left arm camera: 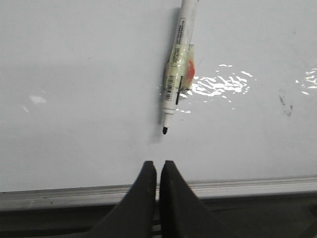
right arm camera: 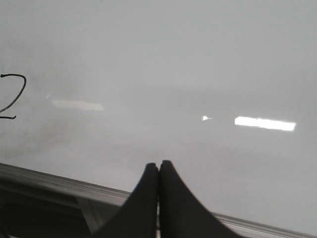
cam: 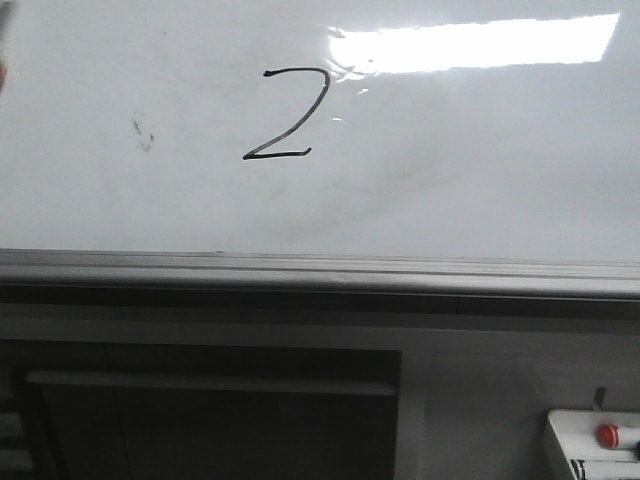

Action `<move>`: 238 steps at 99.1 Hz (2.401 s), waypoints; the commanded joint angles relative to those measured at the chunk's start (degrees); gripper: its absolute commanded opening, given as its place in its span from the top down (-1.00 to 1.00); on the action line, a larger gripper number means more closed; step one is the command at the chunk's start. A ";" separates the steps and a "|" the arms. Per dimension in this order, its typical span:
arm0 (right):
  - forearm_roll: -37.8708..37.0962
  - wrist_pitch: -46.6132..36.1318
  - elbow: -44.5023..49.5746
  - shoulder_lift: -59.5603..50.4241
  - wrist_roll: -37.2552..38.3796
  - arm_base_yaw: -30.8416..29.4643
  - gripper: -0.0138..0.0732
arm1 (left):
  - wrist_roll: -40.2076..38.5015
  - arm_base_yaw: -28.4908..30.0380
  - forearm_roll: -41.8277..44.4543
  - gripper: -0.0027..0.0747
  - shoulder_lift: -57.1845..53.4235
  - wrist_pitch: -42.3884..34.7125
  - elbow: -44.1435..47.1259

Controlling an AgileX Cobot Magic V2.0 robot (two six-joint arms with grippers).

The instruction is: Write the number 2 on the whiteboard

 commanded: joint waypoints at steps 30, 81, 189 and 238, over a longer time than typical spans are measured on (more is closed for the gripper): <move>-0.48 -4.79 -1.39 0.62 -0.60 -0.38 0.83 | -0.68 0.07 -2.27 0.98 0.20 -4.18 -1.44; -0.48 -4.76 -1.39 0.62 -0.60 -0.38 0.83 | -0.41 3.02 4.02 0.98 -19.49 -26.92 21.53; -0.48 -4.61 -1.39 0.62 -0.60 -0.38 0.83 | -0.41 3.01 4.02 0.98 -28.59 -27.96 28.41; -1.77 -32.36 22.91 -13.30 -0.62 -7.34 0.83 | -0.41 3.01 4.02 0.98 -28.59 -27.96 28.41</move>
